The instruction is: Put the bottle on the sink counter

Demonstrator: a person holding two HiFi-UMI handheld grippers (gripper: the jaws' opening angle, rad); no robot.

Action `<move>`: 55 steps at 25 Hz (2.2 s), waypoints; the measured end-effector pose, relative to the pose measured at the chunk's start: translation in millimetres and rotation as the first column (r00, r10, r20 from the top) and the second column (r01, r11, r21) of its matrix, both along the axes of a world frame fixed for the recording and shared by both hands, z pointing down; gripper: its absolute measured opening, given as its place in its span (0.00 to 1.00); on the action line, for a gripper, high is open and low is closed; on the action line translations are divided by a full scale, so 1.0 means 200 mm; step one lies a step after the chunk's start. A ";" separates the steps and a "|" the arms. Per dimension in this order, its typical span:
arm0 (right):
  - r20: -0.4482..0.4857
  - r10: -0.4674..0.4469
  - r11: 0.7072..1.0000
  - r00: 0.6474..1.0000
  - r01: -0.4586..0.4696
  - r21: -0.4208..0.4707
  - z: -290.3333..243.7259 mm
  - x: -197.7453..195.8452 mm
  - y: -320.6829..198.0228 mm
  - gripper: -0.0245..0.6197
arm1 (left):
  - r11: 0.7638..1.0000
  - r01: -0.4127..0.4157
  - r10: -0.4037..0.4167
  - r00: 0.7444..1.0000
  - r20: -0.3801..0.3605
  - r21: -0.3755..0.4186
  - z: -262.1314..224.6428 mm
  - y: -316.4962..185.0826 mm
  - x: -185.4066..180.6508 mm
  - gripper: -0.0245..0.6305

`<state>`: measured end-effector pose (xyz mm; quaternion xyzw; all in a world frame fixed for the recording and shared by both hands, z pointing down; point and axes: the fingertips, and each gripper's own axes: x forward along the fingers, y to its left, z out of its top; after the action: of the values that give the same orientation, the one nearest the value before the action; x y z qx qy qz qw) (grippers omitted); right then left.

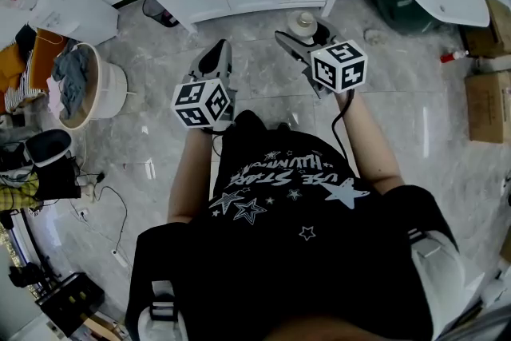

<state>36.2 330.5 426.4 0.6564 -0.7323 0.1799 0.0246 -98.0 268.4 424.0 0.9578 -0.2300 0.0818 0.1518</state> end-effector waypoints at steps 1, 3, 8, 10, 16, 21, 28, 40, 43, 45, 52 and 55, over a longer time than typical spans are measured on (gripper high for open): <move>0.012 -0.001 1.000 1.000 0.001 0.004 0.00 0.00 0.01 0.55 | 1.000 0.005 -0.005 1.000 -0.001 0.002 -0.01 0.01 -0.01 0.05; 0.024 -0.002 1.000 1.000 0.002 0.002 0.01 0.00 0.00 0.55 | 1.000 0.018 -0.018 1.000 -0.003 0.003 -0.01 0.01 -0.03 0.05; 0.033 -0.013 1.000 0.999 0.014 -0.017 0.06 0.00 -0.05 0.55 | 0.999 0.044 -0.044 0.999 0.002 -0.003 0.02 -0.03 -0.08 0.05; 0.027 -0.018 1.000 0.999 0.018 -0.021 0.07 0.01 -0.08 0.55 | 0.999 0.050 -0.050 0.999 0.002 -0.003 0.03 -0.07 -0.08 0.05; 0.011 -0.013 0.999 1.000 0.013 -0.031 0.07 0.08 -0.25 0.55 | 0.999 0.048 -0.048 0.999 -0.002 -0.002 0.04 -0.26 -0.01 0.05; 0.005 -0.004 0.999 1.000 0.004 -0.039 0.07 0.18 -0.47 0.55 | 0.999 0.043 -0.043 0.999 -0.013 -0.006 0.04 -0.51 0.09 0.05; 0.012 -0.007 0.999 1.000 0.007 -0.033 0.06 0.32 -0.89 0.55 | 1.000 0.016 -0.016 1.000 -0.018 -0.010 0.03 -0.92 0.29 0.05; 0.015 -0.004 1.000 1.000 0.004 -0.031 -0.01 0.44 -1.61 0.55 | 1.000 0.003 -0.003 1.000 -0.023 -0.017 -0.01 -1.63 0.43 0.05; 0.019 0.003 0.999 1.000 -0.002 -0.033 -0.02 0.45 -1.78 0.55 | 1.000 0.000 -0.001 1.000 -0.029 -0.025 -0.01 -1.79 0.43 0.05; 0.019 0.010 0.999 1.000 -0.009 -0.035 -0.03 0.46 -1.89 0.55 | 0.999 0.000 -0.001 0.999 -0.032 -0.032 0.00 -1.89 0.43 0.05; 0.020 0.016 0.998 1.000 -0.015 -0.053 0.00 0.43 -2.12 0.55 | 0.998 0.004 -0.006 0.999 -0.032 -0.059 0.05 -2.12 0.39 0.05; 0.025 0.002 0.998 1.000 0.000 -0.065 0.02 0.41 -2.19 0.55 | 0.997 0.016 -0.017 0.999 -0.027 -0.070 0.08 -2.17 0.36 0.05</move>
<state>117.8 -107.7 430.9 0.6533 -0.7259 0.2119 0.0368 -26.2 -166.3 439.9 0.9510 -0.2328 0.0753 0.1890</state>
